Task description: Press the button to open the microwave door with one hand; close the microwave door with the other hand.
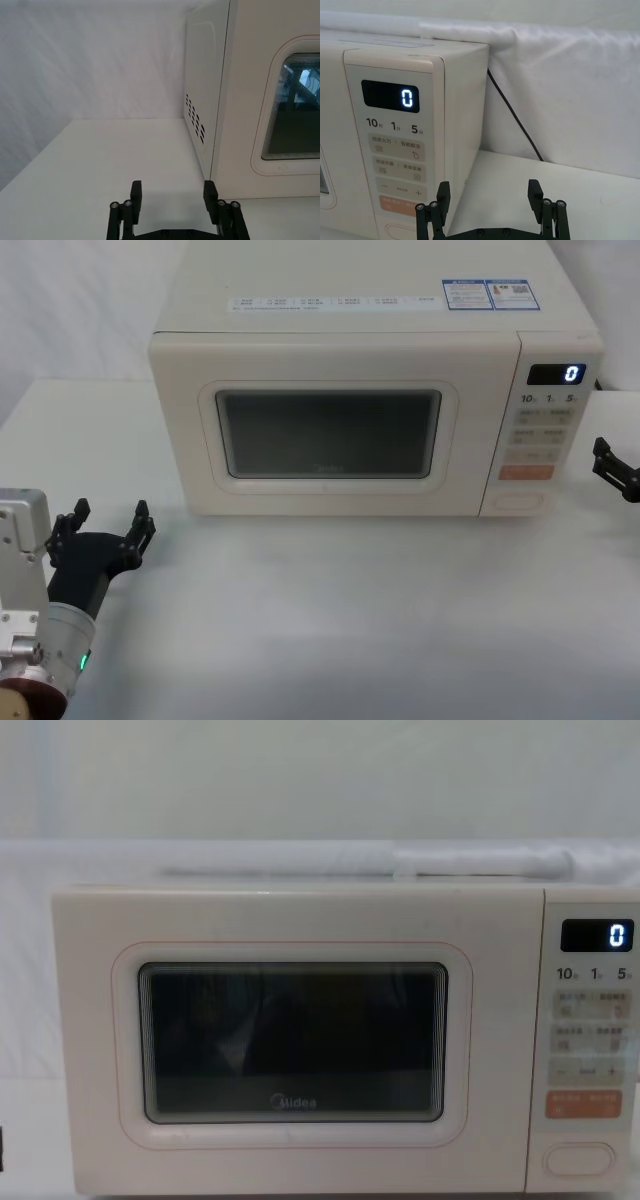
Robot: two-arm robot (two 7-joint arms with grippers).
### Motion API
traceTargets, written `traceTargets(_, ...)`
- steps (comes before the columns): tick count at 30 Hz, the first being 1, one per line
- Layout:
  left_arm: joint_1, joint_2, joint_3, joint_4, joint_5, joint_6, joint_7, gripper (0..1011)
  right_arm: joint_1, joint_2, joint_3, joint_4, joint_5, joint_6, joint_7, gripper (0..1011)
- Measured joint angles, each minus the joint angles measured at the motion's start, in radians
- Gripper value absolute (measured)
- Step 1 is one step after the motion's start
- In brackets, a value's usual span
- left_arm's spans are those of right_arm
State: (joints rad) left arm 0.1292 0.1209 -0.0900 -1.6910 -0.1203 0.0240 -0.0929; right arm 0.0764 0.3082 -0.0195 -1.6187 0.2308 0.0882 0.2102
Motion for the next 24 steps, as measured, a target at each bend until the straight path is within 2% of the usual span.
traceTargets(5,0.000,0.000,0.000,0.000,0.000,0.000,0.000,938,0.000,0.000,0.000,0.000,0.000,0.000,0.000,1002)
traceTargets(8,0.000,0.000,0.000,0.000,0.000,0.000,0.000,999,0.000,0.000,0.000,0.000,0.000,0.000,0.000,1002)
traceTargets(24,0.000,0.000,0.000,0.000,0.000,0.000,0.000,1001,0.000,0.000,0.000,0.000,0.000,0.000,0.000,1002)
